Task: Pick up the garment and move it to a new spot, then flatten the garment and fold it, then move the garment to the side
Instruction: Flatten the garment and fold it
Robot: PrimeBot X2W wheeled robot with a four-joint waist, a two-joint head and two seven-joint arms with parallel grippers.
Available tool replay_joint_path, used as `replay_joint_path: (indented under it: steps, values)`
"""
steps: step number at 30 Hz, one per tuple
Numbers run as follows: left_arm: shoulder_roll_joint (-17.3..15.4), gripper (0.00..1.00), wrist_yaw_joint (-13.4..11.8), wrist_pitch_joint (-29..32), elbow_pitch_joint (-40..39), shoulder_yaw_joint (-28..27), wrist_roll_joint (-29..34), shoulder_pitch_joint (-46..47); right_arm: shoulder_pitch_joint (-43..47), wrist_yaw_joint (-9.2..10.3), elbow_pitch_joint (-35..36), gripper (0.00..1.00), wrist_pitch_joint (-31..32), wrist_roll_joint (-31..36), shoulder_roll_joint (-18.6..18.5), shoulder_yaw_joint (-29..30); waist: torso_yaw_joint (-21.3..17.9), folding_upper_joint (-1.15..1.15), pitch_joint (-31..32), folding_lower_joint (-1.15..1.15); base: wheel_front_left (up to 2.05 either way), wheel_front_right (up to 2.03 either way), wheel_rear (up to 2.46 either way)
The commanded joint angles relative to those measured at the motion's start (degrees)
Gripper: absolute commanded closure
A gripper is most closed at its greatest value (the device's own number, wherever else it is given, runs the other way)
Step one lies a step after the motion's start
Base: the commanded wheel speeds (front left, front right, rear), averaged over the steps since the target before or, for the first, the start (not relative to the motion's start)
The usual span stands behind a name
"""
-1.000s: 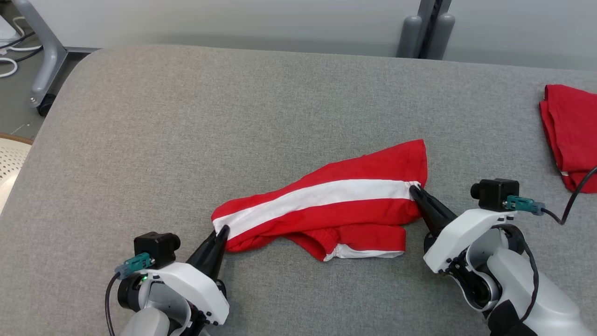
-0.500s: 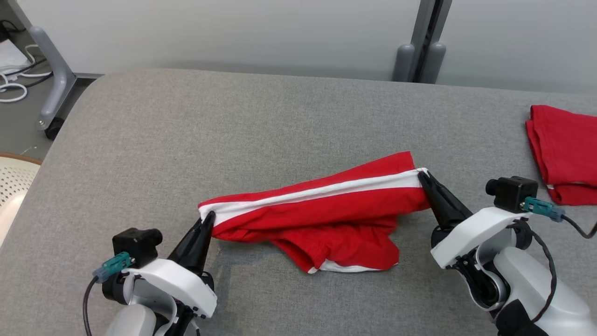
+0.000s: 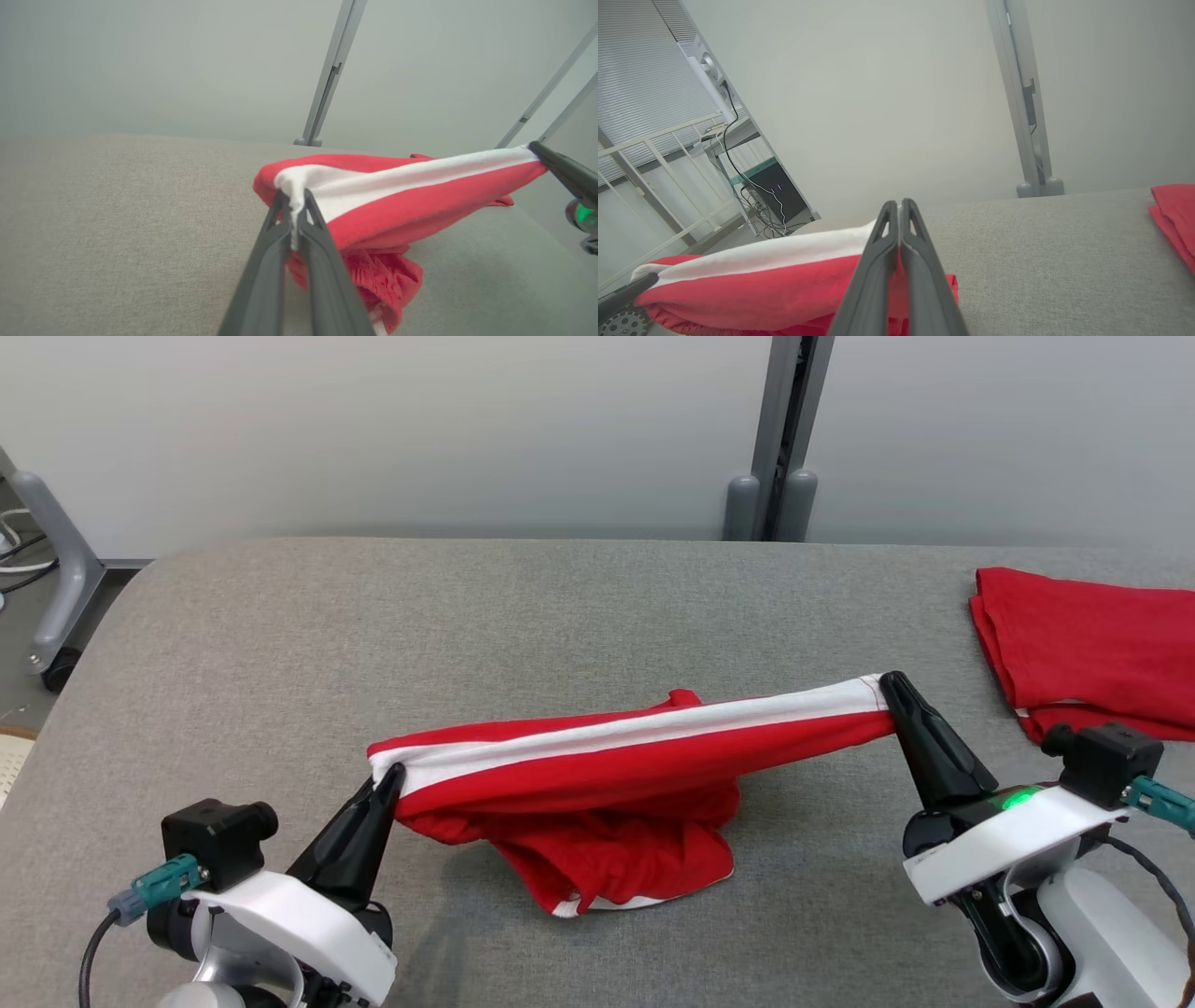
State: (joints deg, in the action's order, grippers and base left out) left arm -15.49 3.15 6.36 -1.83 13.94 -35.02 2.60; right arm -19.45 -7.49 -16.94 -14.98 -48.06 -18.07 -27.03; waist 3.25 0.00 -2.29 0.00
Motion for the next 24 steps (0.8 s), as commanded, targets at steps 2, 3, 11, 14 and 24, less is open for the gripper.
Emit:
replay_joint_path:
  steps: [2,3,11,14,24]
  values:
    - [-0.78,1.0,-0.42,1.5,-1.7,-0.06,-0.37,-0.25,0.49,-0.03,1.34,1.0,-0.17,0.95,-0.02,0.84,-0.73,0.0,-0.13,0.0,0.0,0.0,0.0]
    - [-1.25,1.0,-0.58,2.47,-2.23,0.19,-0.21,0.08,0.44,-0.03,1.86,1.0,0.18,1.22,0.07,1.06,-0.98,0.0,-0.28,0.0,0.0,0.0,0.0]
    - [-4.05,1.0,1.43,11.08,-0.28,2.12,-0.39,12.28,-7.45,-0.03,4.08,1.0,3.6,3.2,0.43,2.92,-2.64,0.0,-5.83,0.0,0.0,0.0,0.0]
    - [-5.77,1.0,2.86,14.62,2.26,4.01,0.39,21.73,-13.27,-0.03,3.32,1.0,5.99,2.06,-0.39,2.38,-3.28,0.0,-10.03,0.0,0.0,0.0,0.0]
    - [-7.47,1.0,4.3,22.73,16.95,10.22,-3.91,58.69,-40.99,-0.03,-2.53,1.0,7.83,-4.07,-3.81,-0.98,-6.16,0.0,-27.78,0.0,0.0,0.0,0.0]
